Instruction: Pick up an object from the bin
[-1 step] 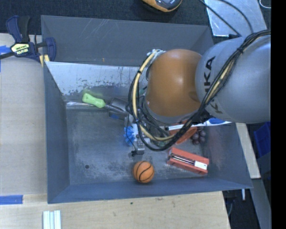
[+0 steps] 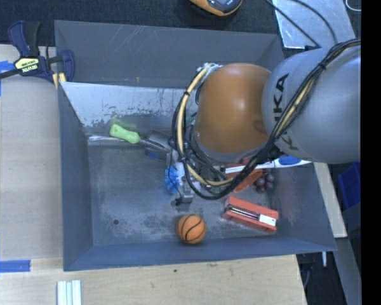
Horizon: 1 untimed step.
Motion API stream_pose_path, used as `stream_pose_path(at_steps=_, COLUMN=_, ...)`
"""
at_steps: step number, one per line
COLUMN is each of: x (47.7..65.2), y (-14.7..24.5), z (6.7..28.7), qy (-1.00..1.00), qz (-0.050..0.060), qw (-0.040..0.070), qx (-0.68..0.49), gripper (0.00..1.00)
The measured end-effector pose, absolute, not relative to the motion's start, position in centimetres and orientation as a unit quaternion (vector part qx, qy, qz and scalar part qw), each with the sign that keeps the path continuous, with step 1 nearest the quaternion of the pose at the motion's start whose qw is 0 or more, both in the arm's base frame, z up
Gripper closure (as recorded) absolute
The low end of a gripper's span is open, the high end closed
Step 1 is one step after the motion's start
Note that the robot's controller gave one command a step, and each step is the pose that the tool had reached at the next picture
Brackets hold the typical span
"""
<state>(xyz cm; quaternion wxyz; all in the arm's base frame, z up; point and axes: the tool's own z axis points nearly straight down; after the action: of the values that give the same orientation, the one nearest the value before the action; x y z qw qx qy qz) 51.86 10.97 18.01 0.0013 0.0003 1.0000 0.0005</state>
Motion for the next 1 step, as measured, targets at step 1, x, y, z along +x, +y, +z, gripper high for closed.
stream_pose_path(at_steps=1, x=53.81, y=11.04, z=16.22, qy=1.000, qz=0.000, qw=0.000, qx=-0.022, gripper=1.00)
